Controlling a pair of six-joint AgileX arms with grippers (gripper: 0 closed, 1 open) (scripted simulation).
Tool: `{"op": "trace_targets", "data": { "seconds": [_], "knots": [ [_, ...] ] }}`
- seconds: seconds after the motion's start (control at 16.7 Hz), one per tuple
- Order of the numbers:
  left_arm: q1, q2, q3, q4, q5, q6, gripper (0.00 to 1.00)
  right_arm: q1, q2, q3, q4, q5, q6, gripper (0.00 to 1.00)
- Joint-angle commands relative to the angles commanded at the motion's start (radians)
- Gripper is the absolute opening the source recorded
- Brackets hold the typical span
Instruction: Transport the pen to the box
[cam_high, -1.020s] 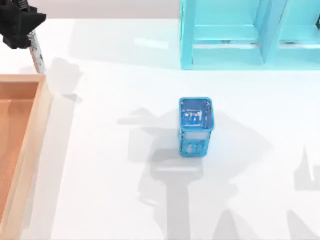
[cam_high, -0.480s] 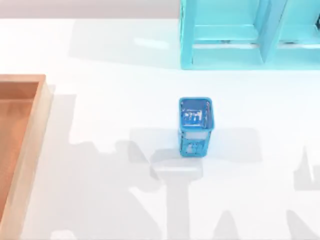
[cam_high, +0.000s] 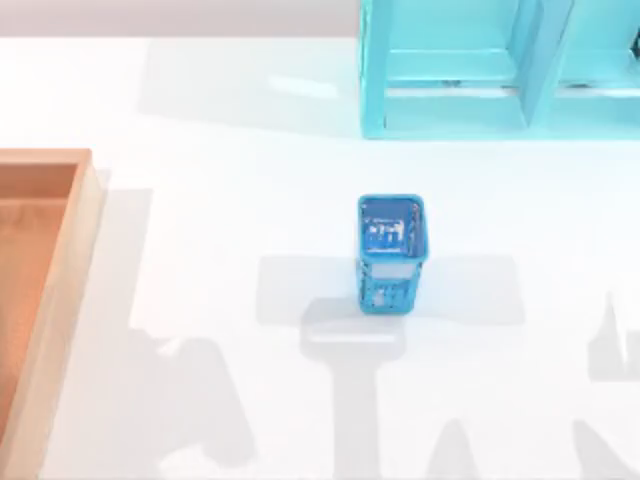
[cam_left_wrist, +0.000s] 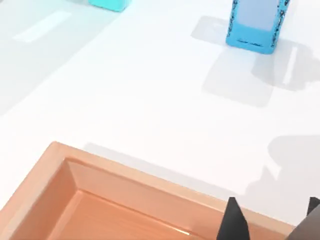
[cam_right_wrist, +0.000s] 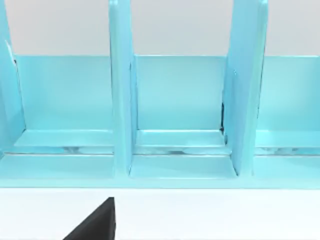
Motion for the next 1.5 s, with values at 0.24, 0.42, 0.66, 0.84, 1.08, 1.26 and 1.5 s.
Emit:
{"op": "trace_targets", "data": {
  "seconds": [0.24,0.42,0.66,0.84,1.08,1.26,1.5],
  "knots": [
    [0.027,0.006,0.019,-0.062,0.027,0.064,0.00,0.000,0.000,0.000,0.000,0.000,0.000,1.00],
    [0.027,0.006,0.019,-0.062,0.027,0.064,0.00,0.000,0.000,0.000,0.000,0.000,0.000,1.00],
    [0.011,0.104,0.123,0.049,0.024,0.044,0.00,0.000,0.000,0.000,0.000,0.000,0.000,1.00],
    [-0.014,0.056,0.008,0.136,0.040,-0.009,0.00,0.000,0.000,0.000,0.000,0.000,0.000,1.00],
    [-0.058,-0.007,-0.171,0.261,0.066,-0.087,0.00,0.000,0.000,0.000,0.000,0.000,0.000,1.00],
    [-0.074,-0.033,-0.232,0.312,0.075,-0.120,0.00,0.000,0.000,0.000,0.000,0.000,0.000,1.00],
    [-0.075,-0.034,-0.233,0.313,0.075,-0.120,0.00,0.000,0.000,0.000,0.000,0.000,0.000,1.00]
  ]
}}
